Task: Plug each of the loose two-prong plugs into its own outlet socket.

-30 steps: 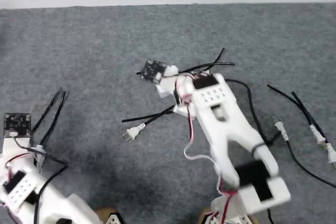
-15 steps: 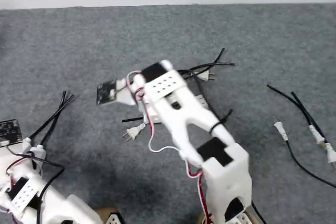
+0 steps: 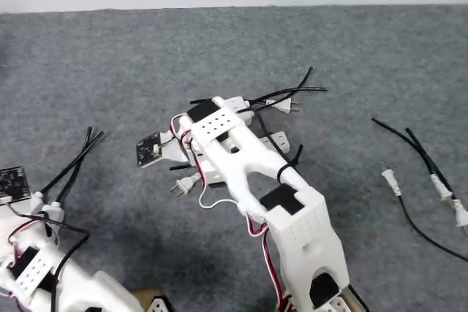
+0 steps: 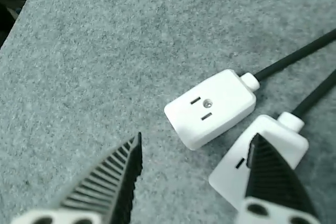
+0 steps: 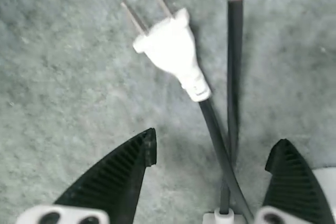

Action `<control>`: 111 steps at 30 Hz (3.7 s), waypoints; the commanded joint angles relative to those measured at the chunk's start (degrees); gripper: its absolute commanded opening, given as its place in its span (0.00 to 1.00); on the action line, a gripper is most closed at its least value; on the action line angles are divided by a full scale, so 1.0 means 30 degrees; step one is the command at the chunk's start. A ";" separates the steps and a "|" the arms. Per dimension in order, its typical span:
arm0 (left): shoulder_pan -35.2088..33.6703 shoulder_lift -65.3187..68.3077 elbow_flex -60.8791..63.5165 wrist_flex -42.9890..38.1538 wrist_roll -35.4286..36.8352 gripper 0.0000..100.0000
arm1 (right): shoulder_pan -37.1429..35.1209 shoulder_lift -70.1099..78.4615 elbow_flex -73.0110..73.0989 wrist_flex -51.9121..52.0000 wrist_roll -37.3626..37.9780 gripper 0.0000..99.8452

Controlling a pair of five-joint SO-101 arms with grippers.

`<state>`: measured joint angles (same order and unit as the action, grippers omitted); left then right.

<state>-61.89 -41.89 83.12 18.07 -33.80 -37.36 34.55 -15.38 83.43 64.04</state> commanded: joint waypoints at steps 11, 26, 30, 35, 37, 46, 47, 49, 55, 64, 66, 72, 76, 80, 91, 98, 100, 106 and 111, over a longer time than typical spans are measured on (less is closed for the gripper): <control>0.0059 0.0088 0.0513 0.0850 0.0059 0.31 | 0.1568 0.0103 -0.1055 -0.0366 0.0352 0.05; 0.0527 0.0000 0.1128 0.0791 0.0029 0.31 | 0.0923 -0.2447 -0.1553 0.0630 -0.0264 0.01; 0.0527 0.0000 0.1128 0.0791 0.0029 0.31 | 0.0630 -0.3912 -0.1612 0.1714 -0.0322 0.01; 0.0527 0.0000 0.1158 0.0791 0.0029 0.31 | 0.0777 -0.6637 -0.2491 0.4352 -0.0352 0.01; 0.0527 0.0000 0.1158 0.0821 0.0029 0.31 | 0.1392 -0.7868 -0.3077 0.5436 -0.0352 0.01; 0.0352 -0.0029 -0.0044 0.0908 0.0117 0.31 | 0.7722 -1.3465 -0.3751 0.6491 0.0352 0.01; 0.0410 -0.0029 -0.0425 0.0967 0.0147 0.31 | 0.8718 -1.3670 -0.3722 0.6491 0.0821 0.01; 0.0615 -0.0029 -0.1480 0.1934 0.0176 0.31 | 1.0799 -1.3905 -0.3311 0.6462 0.1788 0.01; 0.2813 -0.0029 -0.6872 0.9641 0.1026 0.31 | 1.6132 -1.3934 -0.1436 0.5495 0.4777 0.01; 1.0842 0.0000 -1.0593 1.5004 0.1875 0.31 | 2.2462 -1.3934 0.5275 -0.1568 0.8088 0.01; 1.3304 0.0000 -1.0564 1.5209 0.2110 0.31 | 2.3223 -1.3934 0.6857 -0.3385 0.8322 0.01; 1.9487 0.0088 -1.1560 1.5150 0.3546 0.31 | 2.4220 -1.3934 1.0491 -0.7341 0.8703 0.01; 2.3121 0.0147 -1.2352 1.5150 0.4806 0.31 | 2.4484 -1.3934 1.2161 -0.9070 0.8615 0.01; 2.6286 0.0176 -1.2322 1.4359 0.5509 0.31 | 2.5128 -1.3934 1.3831 -1.1443 0.8586 0.01; 2.9158 0.2813 -1.2440 1.1194 0.6037 0.31 | 2.6095 -1.3934 1.8256 -1.6337 0.8234 0.12; 2.9187 0.7795 -1.3934 0.8821 0.6037 0.31 | 2.4777 -1.4139 1.8813 -1.6308 0.4249 0.27; 2.9597 0.8879 -1.4725 0.8440 0.6007 0.31 | 2.3985 -1.4110 1.9253 -1.6278 0.2608 0.25; 3.1267 1.2220 -1.6894 0.6681 0.5978 0.31 | 2.1231 -1.4139 1.9839 -1.4491 -0.3692 0.25; 3.0974 1.5971 -1.9414 0.6154 0.5861 0.31 | 1.9883 -1.4139 1.9839 -1.2645 -0.6974 0.25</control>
<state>31.38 -0.57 31.96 38.64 -16.40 25.32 -5.89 44.57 41.85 47.78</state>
